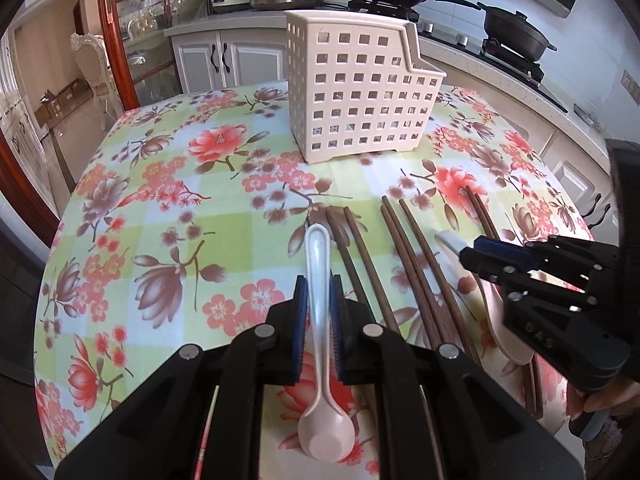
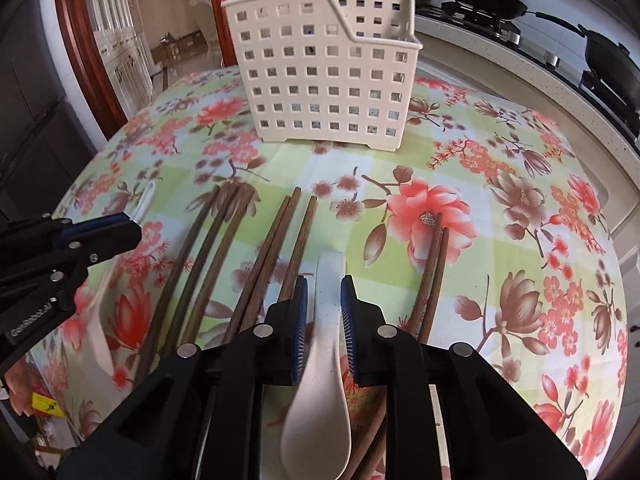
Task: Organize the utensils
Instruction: 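Grasp a white spoon with the left tool while the right tool grasps the other white spoon, then carry both spoons over the white basket and open both tools to drop them in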
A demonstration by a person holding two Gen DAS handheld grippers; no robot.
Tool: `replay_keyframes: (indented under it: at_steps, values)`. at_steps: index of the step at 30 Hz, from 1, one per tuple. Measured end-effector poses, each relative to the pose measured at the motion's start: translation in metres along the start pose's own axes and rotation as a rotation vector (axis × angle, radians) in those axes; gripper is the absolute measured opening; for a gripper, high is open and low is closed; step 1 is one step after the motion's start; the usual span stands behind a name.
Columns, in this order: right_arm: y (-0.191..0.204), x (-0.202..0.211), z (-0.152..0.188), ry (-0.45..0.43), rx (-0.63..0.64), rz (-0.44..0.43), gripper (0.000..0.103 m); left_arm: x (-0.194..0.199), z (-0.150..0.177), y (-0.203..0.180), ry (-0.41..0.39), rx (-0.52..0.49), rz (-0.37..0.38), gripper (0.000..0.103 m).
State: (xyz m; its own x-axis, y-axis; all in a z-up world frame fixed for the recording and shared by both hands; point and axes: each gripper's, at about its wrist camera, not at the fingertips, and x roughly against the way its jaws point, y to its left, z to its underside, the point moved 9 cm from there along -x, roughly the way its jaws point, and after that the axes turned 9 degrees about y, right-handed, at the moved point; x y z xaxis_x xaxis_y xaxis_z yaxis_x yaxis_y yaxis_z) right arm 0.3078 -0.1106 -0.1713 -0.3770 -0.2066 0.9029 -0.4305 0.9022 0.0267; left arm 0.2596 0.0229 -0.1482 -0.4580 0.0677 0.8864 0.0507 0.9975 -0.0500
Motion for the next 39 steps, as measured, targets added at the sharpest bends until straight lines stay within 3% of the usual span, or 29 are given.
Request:
replay_keyframes:
  at_steps: [4,11,12,15,28,39]
  values:
    - [-0.002,-0.01,-0.004,0.026,0.013,0.027,0.034,0.001,0.0,0.002,-0.005,0.004,0.01,0.011]
    - [-0.007,-0.023,-0.007,0.066,0.025,0.023,0.034,0.01,-0.002,0.003,-0.024,0.001,0.017,0.011]
    - [-0.006,-0.023,-0.007,0.061,0.033,0.022,0.033,0.01,-0.002,0.003,-0.027,0.001,0.018,0.011]
    - [-0.002,-0.022,-0.008,0.054,0.061,0.022,0.015,0.012,-0.004,0.003,-0.032,0.001,0.021,0.011]
    - [-0.007,0.054,-0.026,-0.189,0.026,-0.011,0.015,0.049,-0.014,0.003,-0.115,-0.002,0.011,0.011]
    - [-0.002,0.091,-0.028,-0.286,0.046,-0.001,0.015,0.07,-0.017,-0.003,-0.16,-0.016,-0.007,0.011]
